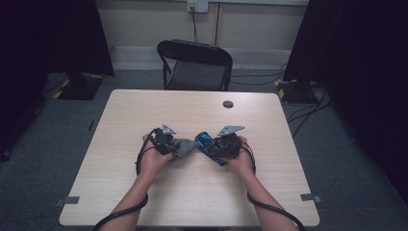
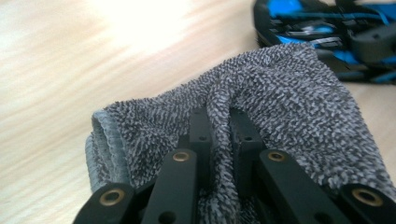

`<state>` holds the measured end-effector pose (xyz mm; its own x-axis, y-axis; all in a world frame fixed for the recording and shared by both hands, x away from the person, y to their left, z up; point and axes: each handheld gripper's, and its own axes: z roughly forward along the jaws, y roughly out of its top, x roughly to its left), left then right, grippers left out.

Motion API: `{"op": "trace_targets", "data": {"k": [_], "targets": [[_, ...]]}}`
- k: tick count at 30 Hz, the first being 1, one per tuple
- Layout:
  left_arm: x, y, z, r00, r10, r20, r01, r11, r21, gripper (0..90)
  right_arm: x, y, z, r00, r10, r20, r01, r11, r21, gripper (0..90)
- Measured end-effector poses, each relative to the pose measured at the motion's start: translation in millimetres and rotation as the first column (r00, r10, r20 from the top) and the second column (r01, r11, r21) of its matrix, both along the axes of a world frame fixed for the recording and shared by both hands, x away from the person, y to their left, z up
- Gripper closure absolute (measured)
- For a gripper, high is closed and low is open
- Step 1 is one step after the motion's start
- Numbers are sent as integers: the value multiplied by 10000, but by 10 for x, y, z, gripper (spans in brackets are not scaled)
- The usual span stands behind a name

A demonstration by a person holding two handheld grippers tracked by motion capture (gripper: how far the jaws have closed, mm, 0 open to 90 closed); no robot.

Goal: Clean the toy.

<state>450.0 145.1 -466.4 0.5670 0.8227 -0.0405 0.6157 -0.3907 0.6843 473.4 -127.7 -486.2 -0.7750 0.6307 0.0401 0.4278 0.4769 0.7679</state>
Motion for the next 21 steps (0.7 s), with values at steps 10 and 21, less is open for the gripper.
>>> {"op": "trace_targets", "data": {"k": [10, 21], "targets": [[-20, 239, 83, 9982, 553, 235, -546, 9981, -291, 819, -2, 5, 1, 10000, -35, -11, 35, 10000, -15, 405], [-369, 43, 182, 9928, -1179, 227, 1191, 9909, -622, 819, -1, 6, 4, 10000, -51, -46, 51, 10000, -27, 406]]}}
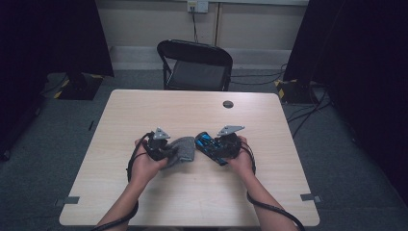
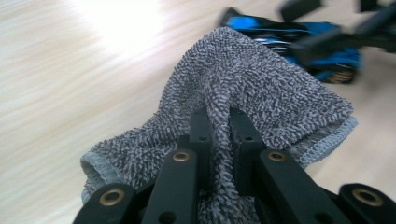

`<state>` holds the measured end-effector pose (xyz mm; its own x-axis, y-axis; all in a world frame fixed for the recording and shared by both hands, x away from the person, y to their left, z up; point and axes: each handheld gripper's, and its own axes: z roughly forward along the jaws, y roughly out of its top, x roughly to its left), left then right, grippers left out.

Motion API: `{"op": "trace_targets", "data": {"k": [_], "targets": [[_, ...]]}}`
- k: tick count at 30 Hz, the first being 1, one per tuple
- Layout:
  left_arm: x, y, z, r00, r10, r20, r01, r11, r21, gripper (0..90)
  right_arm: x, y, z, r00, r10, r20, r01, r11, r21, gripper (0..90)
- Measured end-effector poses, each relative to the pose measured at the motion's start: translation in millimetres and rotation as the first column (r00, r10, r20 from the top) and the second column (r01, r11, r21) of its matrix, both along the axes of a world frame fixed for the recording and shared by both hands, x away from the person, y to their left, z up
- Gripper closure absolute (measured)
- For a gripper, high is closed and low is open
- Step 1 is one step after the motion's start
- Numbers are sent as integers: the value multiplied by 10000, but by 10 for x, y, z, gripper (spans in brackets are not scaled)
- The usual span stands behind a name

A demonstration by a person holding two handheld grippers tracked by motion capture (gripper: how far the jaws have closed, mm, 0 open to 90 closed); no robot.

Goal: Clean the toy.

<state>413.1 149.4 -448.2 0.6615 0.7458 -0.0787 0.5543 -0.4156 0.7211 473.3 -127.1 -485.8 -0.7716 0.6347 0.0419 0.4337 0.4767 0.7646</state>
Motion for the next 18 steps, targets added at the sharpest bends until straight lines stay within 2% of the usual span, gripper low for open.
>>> {"op": "trace_targets", "data": {"k": [2, 3, 4, 6, 7, 9, 11, 12, 18], "targets": [[-81, -75, -29, 9993, -364, -98, 363, 9992, -138, 819, 1, 3, 2, 10000, -10, -15, 10, 10000, -11, 405], [-117, -112, -50, 9980, -606, -193, 602, 9979, -241, 819, 1, 1, 0, 10000, -9, -10, 9, 10000, 2, 405], [-155, -152, -75, 9963, -857, -113, 853, 9959, -310, 819, 1, -1, -2, 10000, -14, 8, 14, 10000, 14, 405], [-217, -235, -108, 9927, -1168, -317, 1151, 9920, -513, 819, -2, -3, -5, 10000, -22, 21, 22, 10000, 49, 406], [-246, -285, -111, 9898, -1398, -278, 1388, 9897, -349, 819, -1, -2, -5, 10000, -31, 24, 31, 10000, 57, 405], [-283, -355, -125, 9866, -1587, -380, 1572, 9868, -387, 819, -1, -1, -2, 10000, -37, -4, 37, 10000, 39, 406], [-336, -452, -151, 9794, -1976, -406, 1968, 9802, -223, 819, -2, -2, -2, 10000, -43, -11, 43, 10000, 30, 406], [-361, -501, -164, 9760, -2142, -385, 2129, 9764, -350, 819, -1, -4, -2, 10000, -43, -16, 43, 10000, 35, 406], [-432, -801, -161, 9461, -3217, -369, 3210, 9468, -249, 818, 3, -6, 2, 10000, -25, -63, 25, 10000, 31, 407]]}}
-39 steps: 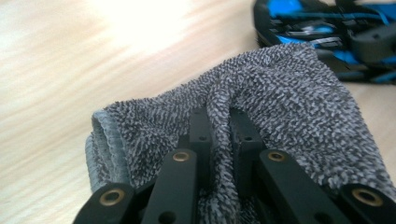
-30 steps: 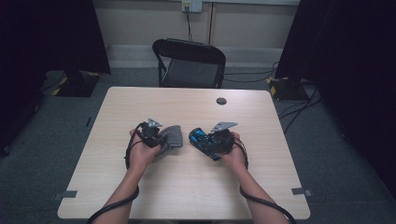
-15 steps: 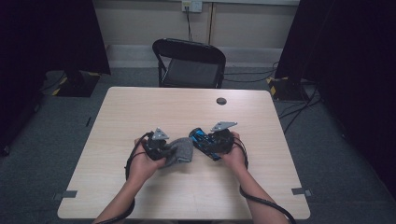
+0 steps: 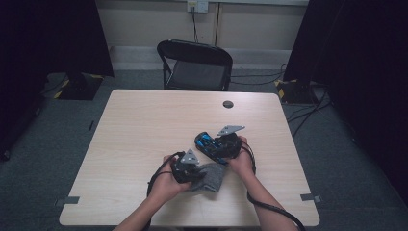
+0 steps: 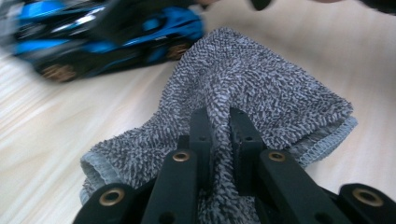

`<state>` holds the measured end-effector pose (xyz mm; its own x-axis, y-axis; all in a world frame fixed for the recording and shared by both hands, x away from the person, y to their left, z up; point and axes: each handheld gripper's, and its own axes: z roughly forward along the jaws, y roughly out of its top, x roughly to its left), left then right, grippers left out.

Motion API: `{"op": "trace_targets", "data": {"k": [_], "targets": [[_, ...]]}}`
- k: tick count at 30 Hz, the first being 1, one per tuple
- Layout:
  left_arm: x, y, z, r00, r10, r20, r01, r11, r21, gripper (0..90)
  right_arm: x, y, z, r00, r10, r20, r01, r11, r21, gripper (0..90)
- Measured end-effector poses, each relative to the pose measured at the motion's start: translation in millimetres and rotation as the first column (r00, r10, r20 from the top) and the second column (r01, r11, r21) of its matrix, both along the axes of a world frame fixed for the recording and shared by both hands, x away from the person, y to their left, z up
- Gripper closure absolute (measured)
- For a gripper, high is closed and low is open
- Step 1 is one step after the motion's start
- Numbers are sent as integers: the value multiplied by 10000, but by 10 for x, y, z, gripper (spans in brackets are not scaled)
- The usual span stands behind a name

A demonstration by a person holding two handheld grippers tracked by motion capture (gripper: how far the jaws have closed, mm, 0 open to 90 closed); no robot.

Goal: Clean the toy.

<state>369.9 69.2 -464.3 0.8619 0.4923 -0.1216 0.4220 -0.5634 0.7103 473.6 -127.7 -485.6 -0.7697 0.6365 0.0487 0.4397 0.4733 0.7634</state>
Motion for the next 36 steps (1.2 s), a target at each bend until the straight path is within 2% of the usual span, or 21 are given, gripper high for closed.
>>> {"op": "trace_targets", "data": {"k": [4, 6, 8, 12, 15, 24, 36], "targets": [[65, -127, -68, 9999, 60, 84, -62, 9997, 247, 816, 1, 0, 0, 10000, 5, 0, -5, 10000, -3, 407], [109, -173, -106, 9996, 214, 182, -224, 9983, 532, 814, -2, -2, -2, 10000, 0, 13, 0, 10000, 16, 407], [148, -179, -118, 9989, 420, 216, -432, 9973, 601, 811, -3, -4, -4, 10000, 9, 32, -9, 10000, 27, 407], [218, -125, -109, 9960, 792, 421, -824, 9935, 785, 811, -1, -6, -5, 10000, 27, 37, -27, 10000, 40, 407], [274, -55, -109, 9932, 1091, 403, -1119, 9907, 768, 812, -7, -8, -8, 10000, 3, 41, -4, 10000, 65, 407], [402, 95, -103, 9878, 1423, 631, -1475, 9851, 885, 812, -7, -10, -11, 10000, 14, 66, -15, 10000, 88, 407], [514, 255, -105, 9748, 2119, 697, -2182, 9708, 1002, 813, -11, -9, -13, 10000, -25, 66, 24, 9999, 117, 407]]}}
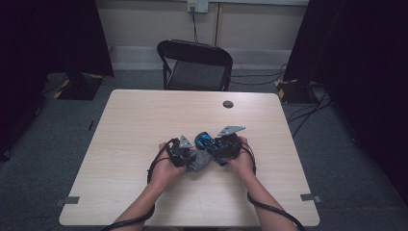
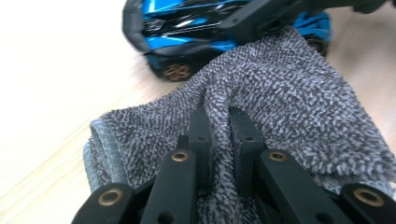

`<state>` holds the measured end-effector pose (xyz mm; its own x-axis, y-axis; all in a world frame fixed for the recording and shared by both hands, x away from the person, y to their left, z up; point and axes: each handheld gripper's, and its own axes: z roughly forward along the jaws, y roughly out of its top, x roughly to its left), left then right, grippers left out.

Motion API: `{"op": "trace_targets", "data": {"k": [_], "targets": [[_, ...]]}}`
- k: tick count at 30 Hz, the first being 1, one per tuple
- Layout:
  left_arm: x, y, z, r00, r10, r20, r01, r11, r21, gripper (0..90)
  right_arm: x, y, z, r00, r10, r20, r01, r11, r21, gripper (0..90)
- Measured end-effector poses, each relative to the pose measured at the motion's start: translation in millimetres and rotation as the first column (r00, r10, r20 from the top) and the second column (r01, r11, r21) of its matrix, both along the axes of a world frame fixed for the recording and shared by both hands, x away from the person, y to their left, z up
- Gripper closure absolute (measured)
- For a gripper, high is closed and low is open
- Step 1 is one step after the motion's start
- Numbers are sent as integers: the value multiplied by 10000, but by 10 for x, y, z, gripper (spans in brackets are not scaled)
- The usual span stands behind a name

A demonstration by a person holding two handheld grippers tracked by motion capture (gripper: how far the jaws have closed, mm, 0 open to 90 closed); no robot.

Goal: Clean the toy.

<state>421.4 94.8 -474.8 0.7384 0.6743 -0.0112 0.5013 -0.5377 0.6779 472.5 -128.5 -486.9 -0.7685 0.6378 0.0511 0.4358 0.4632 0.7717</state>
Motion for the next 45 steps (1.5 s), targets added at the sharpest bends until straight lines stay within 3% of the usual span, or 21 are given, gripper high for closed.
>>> {"op": "trace_targets", "data": {"k": [13, 18, 45], "targets": [[126, 138, 13, 9978, 612, 251, -621, 9974, 357, 814, 0, -3, 0, 10000, 19, 13, -19, 10000, -12, 407], [151, 203, 6, 9959, 892, 151, -895, 9958, 192, 814, -4, -8, -7, 10000, 34, 68, -34, 10000, 26, 407], [248, 344, 52, 9880, 1528, 223, -1535, 9877, 310, 814, -7, -8, -9, 10000, 17, 87, -17, 10000, 36, 406]]}}
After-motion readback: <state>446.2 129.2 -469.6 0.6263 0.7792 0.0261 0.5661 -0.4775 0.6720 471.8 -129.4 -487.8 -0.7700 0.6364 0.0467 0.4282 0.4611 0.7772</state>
